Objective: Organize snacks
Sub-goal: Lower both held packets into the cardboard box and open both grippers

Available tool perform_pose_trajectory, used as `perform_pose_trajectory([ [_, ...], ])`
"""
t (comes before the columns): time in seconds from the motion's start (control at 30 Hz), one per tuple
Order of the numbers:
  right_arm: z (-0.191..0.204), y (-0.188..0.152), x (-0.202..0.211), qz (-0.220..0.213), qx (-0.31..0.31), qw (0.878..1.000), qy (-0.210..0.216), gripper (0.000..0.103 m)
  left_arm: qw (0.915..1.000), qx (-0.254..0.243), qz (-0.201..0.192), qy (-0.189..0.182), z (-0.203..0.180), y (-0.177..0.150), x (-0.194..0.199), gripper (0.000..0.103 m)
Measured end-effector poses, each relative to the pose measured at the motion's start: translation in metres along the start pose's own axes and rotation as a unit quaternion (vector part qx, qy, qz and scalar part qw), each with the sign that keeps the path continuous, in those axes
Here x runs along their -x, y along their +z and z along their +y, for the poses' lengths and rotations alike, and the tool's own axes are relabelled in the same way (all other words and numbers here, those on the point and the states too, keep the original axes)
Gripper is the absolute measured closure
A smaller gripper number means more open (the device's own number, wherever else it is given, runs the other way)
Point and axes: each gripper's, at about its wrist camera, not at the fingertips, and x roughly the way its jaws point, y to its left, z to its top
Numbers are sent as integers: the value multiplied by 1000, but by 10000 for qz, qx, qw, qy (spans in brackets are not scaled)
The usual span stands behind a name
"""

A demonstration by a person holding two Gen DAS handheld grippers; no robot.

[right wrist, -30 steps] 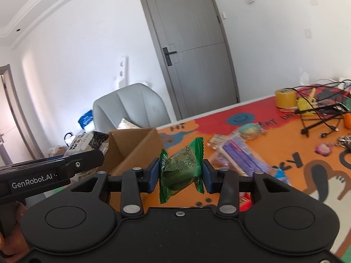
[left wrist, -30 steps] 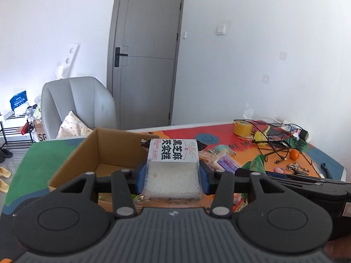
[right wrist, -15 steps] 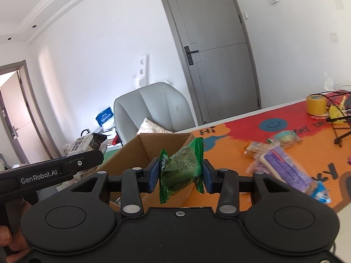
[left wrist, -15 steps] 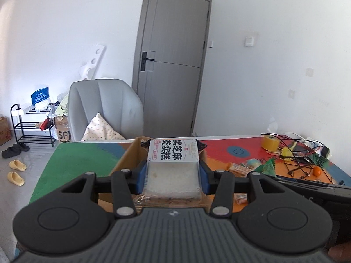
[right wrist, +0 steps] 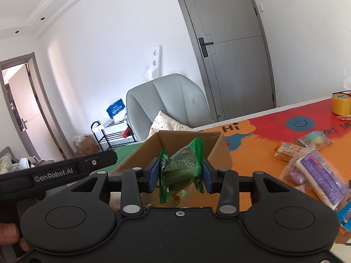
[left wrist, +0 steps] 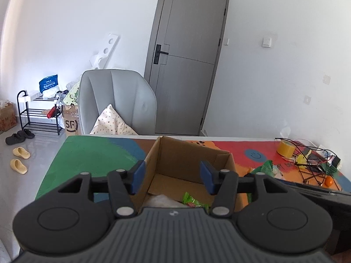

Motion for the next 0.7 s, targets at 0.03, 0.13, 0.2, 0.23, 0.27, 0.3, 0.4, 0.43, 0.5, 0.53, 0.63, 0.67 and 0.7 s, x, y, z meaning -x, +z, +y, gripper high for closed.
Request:
perform_pose_trajectory([
  [0.03, 1, 0, -3, 29, -3, 10000, 11, 62, 10000, 42, -10, 0, 3, 0, 0, 42],
  [0.13, 7, -1, -8, 115, -1, 9999, 80, 62, 9999, 129, -13, 94, 12, 0, 2, 38],
  [0.2, 10, -2, -11, 155, -1, 9998, 120, 61, 9997, 178, -14, 141, 17, -1, 4, 36],
  [0.23, 12, -1, -12, 164, 10, 9998, 143, 61, 9997, 202, -10, 162, 20, -1, 5, 35],
  [0.27, 14, -1, -13, 170, 19, 9997, 170, 61, 9996, 233, -11, 182, 23, -2, 6, 32],
  [0.3, 16, 0, -14, 179, 17, 9996, 195, 61, 9994, 269, -18, 200, 25, -2, 7, 29],
  [0.4, 19, 1, -17, 190, -35, 9995, 266, 59, 9991, 351, -12, 250, 31, -3, 10, 26],
  [0.43, 20, 2, -19, 169, -50, 9995, 271, 59, 9989, 374, -2, 266, 33, -3, 11, 26],
  [0.5, 20, 5, -25, 129, -61, 9995, 267, 59, 9986, 434, 27, 305, 37, -3, 11, 24],
  [0.53, 20, 7, -29, 151, -58, 9995, 259, 59, 9984, 467, 35, 325, 39, -3, 11, 24],
  [0.63, 20, 10, -35, 186, -101, 9993, 294, 47, 9980, 503, 44, 376, 45, -3, 14, 23],
  [0.67, 20, 10, -34, 147, -142, 9994, 268, 38, 9978, 508, 43, 418, 46, -3, 15, 21],
  [0.7, 19, 9, -33, 79, -157, 9996, 233, 37, 9975, 519, 46, 472, 48, -2, 16, 19],
])
